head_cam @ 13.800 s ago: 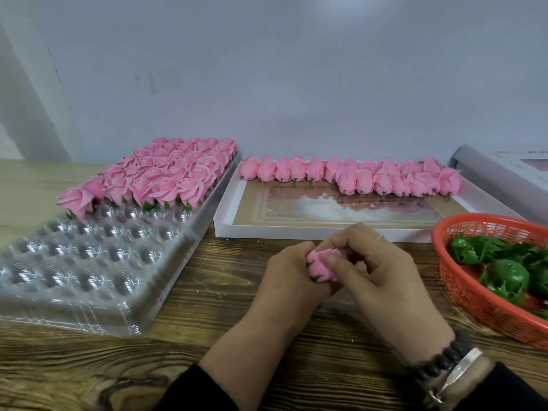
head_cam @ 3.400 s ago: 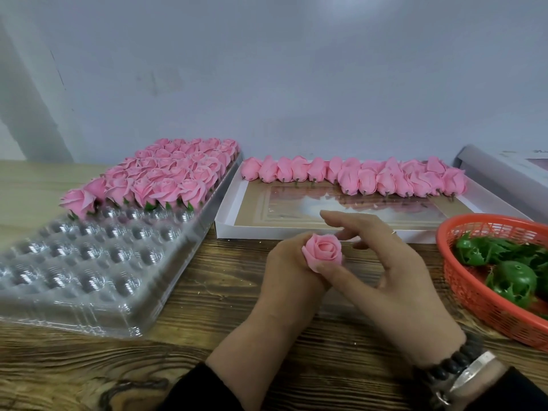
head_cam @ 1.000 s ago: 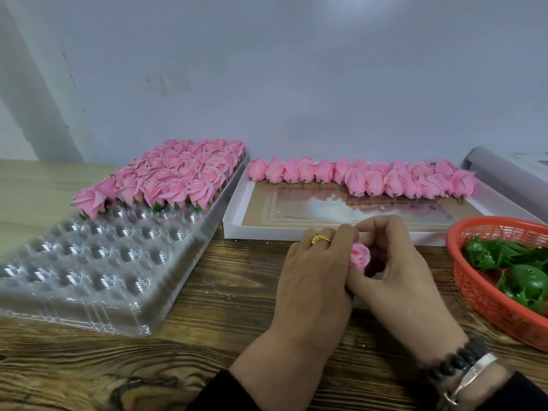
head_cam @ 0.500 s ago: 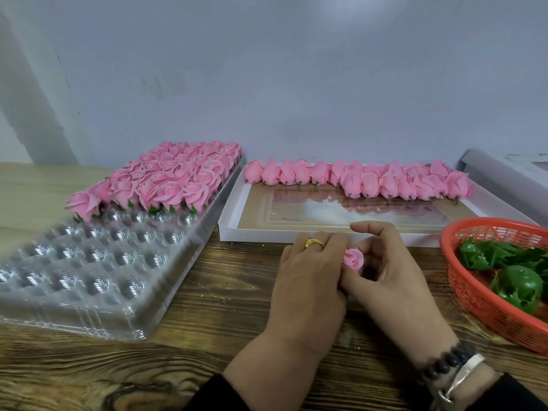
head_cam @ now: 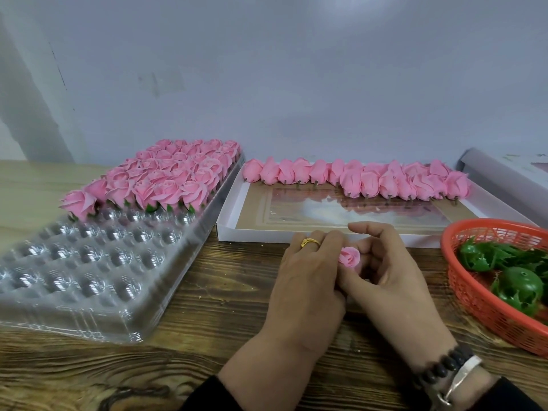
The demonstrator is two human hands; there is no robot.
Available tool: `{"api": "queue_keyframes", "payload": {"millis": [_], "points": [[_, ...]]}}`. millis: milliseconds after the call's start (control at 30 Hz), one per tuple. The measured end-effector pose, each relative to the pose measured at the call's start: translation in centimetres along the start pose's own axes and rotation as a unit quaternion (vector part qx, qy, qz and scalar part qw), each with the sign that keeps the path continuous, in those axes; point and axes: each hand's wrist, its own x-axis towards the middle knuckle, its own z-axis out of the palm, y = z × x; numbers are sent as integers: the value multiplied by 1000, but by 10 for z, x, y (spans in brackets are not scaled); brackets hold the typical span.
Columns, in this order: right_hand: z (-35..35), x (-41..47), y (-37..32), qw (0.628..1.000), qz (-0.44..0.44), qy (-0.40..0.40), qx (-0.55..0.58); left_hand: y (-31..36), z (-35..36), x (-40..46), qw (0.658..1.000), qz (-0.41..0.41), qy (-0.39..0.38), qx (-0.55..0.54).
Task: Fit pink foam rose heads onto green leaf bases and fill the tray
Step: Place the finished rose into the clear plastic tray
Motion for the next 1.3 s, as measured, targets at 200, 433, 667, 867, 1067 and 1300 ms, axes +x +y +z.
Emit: {"api": "queue_keyframes", "payload": {"millis": [200, 433, 667, 867, 1067, 1300], "points": [[-7, 1, 1, 997, -38, 29, 62, -2, -4, 1, 999, -5, 47, -22], [-17, 4, 9, 999, -28, 38, 10, -9, -56, 6, 976, -76, 122, -165], [-14, 7, 16, 1000, -17, 12, 19, -104, -153, 31, 959, -153, 233, -46], [-12, 7, 15, 1000, 1, -3, 25, -193, -183, 32, 928, -282, 231, 78], [-11, 7, 13, 999, 10, -7, 31, -235, -176, 28, 919, -323, 188, 125], [-10, 8, 17, 1000, 6, -12, 24, -262, -162, 22, 912, -327, 174, 178]]}}
